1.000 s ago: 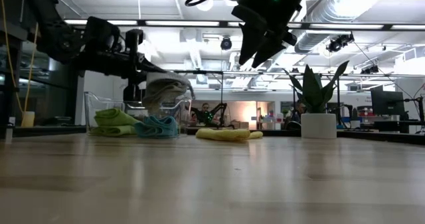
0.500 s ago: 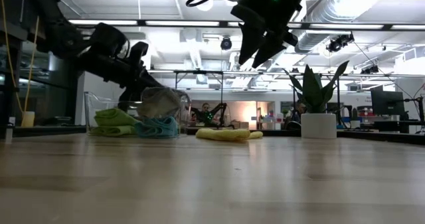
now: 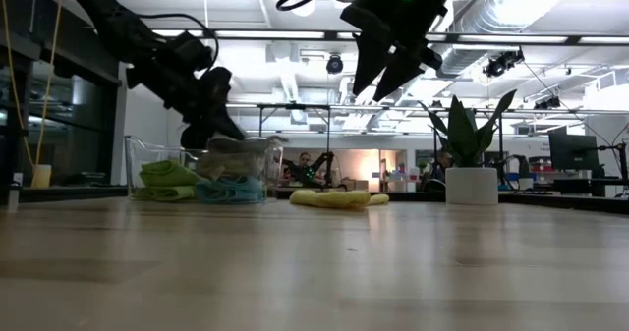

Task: Fold microfiber towels
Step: Put the gray towel into the transparent bin

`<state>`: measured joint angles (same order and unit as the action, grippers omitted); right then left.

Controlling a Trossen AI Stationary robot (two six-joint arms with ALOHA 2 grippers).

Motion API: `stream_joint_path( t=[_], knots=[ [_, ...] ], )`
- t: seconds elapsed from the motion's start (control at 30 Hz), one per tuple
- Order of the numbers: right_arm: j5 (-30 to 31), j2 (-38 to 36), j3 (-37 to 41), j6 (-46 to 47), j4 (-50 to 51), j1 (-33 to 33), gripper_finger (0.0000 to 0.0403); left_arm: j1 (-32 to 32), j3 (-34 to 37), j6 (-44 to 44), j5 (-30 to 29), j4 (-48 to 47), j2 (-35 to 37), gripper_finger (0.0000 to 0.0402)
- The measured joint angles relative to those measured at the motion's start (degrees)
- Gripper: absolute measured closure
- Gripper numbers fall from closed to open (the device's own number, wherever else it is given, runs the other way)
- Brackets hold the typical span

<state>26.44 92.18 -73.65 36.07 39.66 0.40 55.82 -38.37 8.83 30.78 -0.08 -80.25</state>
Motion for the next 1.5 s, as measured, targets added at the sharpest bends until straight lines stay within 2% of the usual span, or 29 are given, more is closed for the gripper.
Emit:
stream_joint_path(
  t=[0.3, 0.47, 0.57, 0.7, 0.73, 0.9, 1.27, 1.4, 1.5],
  knots=[
    [0.0, 0.0, 0.0, 0.0, 0.0, 0.0, 0.0181, -0.7, 0.0, -5.0, -6.1, -1.7, 0.2, 0.0394],
    [0.0, 0.0, 0.0, 0.2, 0.0, 0.0, 0.0181, -1.6, 0.0, -12.1, -6.1, -3.6, 0.2, 0.0394],
    [0.0, 0.0, 0.0, 0.2, 0.0, 0.0, 0.0181, -3.3, 0.0, -17.3, -5.6, -3.6, 0.2, 0.0394],
    [0.0, 0.0, 0.0, 0.2, 0.1, 0.0, 0.0181, -5.5, -0.8, -27.0, 0.8, -3.7, 0.2, 0.0394],
    [-0.1, 0.0, 0.0, 0.2, 0.2, 0.0, 0.0181, -6.2, -1.1, -30.0, 0.8, -4.5, 0.2, 0.0394],
    [-0.1, 0.0, 0.0, 2.8, 0.4, 0.0, 0.0181, -7.1, -2.0, -37.3, -6.6, -7.1, 0.0, 0.0394],
    [-0.1, 0.0, 0.0, 5.1, 0.6, 0.0, 0.0181, -3.8, -2.1, -32.5, -9.6, -7.7, -7.0, 0.0394],
    [-0.1, 0.0, 0.0, 6.7, 0.6, 0.0, 0.0181, -3.8, -2.1, -29.6, -14.7, -7.5, -8.2, 0.0381],
    [-0.1, 0.0, 0.0, 7.4, 0.6, 0.0, 0.0181, -3.8, -2.1, -29.6, -16.5, -7.6, -7.7, 0.0362]
  ],
)
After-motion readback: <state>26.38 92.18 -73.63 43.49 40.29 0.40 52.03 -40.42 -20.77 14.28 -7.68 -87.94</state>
